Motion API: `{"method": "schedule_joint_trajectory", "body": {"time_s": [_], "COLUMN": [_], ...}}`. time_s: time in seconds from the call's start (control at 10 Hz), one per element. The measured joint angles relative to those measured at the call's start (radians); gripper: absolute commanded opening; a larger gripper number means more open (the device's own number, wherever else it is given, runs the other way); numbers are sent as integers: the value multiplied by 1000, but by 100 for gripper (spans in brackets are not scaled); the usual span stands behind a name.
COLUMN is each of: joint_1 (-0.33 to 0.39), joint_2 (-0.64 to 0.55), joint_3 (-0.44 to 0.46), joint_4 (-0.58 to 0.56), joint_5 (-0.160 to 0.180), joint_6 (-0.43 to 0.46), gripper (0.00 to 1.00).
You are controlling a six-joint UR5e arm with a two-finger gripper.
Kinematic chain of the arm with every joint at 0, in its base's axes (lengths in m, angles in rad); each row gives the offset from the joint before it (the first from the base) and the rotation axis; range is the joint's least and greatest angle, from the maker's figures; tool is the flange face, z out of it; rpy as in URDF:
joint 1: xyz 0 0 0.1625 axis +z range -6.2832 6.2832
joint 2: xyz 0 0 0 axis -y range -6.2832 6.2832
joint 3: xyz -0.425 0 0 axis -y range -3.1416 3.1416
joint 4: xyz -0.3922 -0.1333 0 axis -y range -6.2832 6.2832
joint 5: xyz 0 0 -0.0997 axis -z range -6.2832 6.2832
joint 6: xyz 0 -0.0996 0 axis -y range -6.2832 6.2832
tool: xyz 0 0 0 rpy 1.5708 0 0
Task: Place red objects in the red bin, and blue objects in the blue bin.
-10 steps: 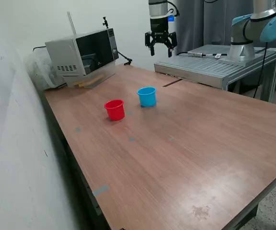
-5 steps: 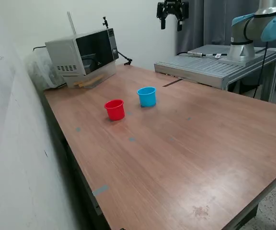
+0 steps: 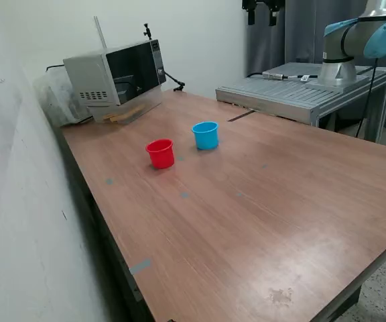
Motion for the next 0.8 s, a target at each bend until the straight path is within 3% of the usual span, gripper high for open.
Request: {"method": "schedule_joint_trajectory", "body": {"time_s": [0.3,0.8], "joint_1": [-3,-5], "joint_2": [-18,-23], "joint_3": [0,-1], "joint_4": [87,113], "joint_5": [-1,-2], "joint_6": [11,14], "gripper": [100,100]}}
